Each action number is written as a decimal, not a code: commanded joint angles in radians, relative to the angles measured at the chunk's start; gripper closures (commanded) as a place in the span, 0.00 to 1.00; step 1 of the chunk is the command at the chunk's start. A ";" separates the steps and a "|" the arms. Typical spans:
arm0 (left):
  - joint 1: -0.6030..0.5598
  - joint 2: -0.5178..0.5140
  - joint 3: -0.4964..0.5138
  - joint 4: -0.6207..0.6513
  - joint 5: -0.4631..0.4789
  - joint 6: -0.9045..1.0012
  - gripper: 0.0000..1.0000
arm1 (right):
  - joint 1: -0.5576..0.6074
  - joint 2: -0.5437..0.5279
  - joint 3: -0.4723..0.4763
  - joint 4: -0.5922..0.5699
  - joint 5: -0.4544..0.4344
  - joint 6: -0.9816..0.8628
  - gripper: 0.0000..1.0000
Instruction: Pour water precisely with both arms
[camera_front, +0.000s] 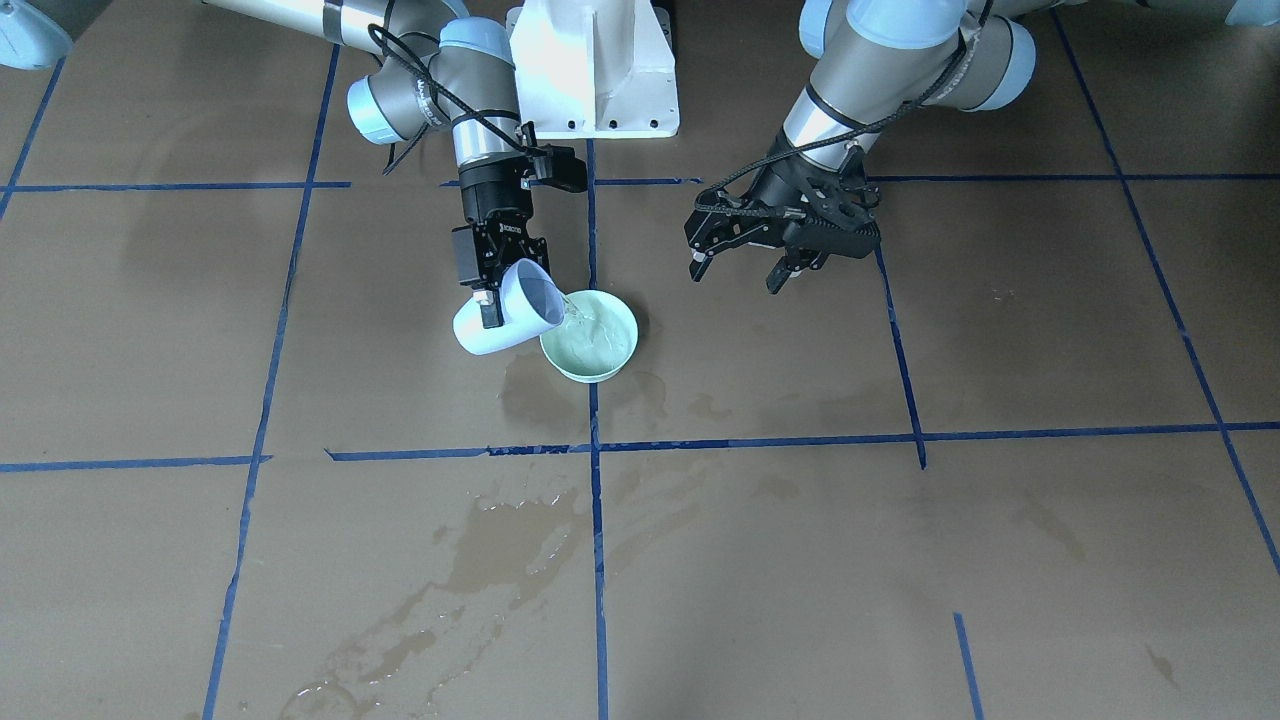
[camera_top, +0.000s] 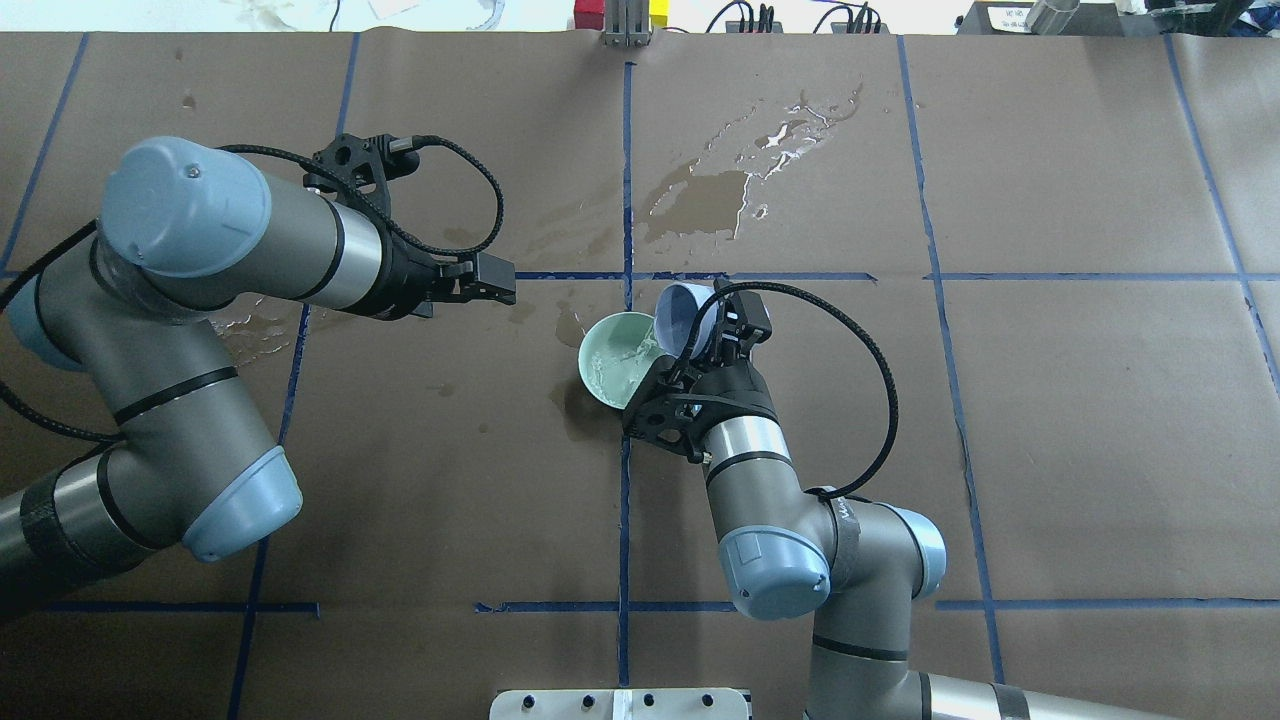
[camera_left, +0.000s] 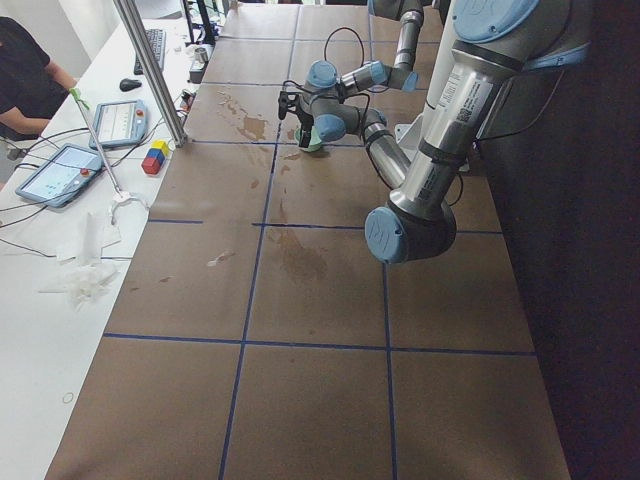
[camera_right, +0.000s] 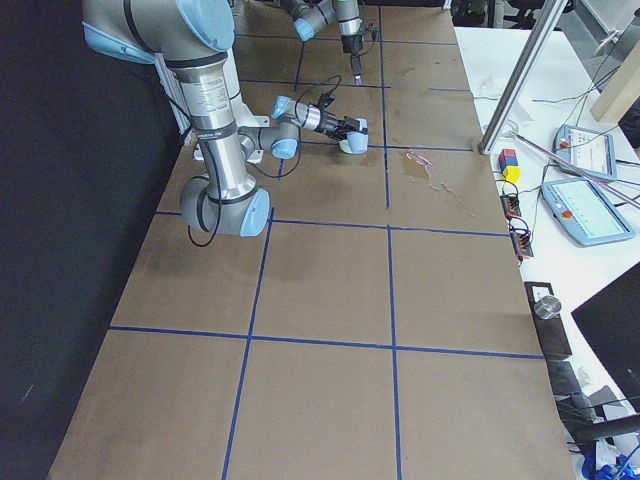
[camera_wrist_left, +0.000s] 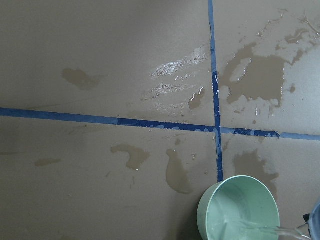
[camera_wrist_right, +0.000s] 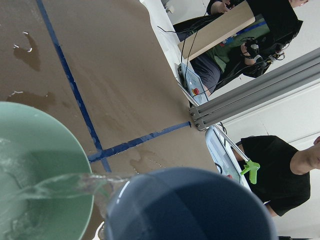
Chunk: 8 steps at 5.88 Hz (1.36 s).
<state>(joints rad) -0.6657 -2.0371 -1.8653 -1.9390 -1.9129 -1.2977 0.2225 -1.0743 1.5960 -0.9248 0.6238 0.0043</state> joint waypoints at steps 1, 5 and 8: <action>0.000 0.000 -0.002 0.000 0.000 0.000 0.00 | 0.000 -0.001 -0.001 -0.020 -0.007 -0.018 0.93; 0.000 0.000 -0.002 0.000 0.000 0.000 0.00 | -0.006 -0.006 -0.004 -0.023 -0.042 -0.059 0.97; 0.000 0.000 0.000 0.000 0.000 0.000 0.00 | -0.011 -0.004 -0.014 -0.037 -0.078 -0.129 0.96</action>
<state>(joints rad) -0.6669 -2.0371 -1.8655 -1.9389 -1.9129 -1.2978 0.2132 -1.0804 1.5847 -0.9575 0.5583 -0.0825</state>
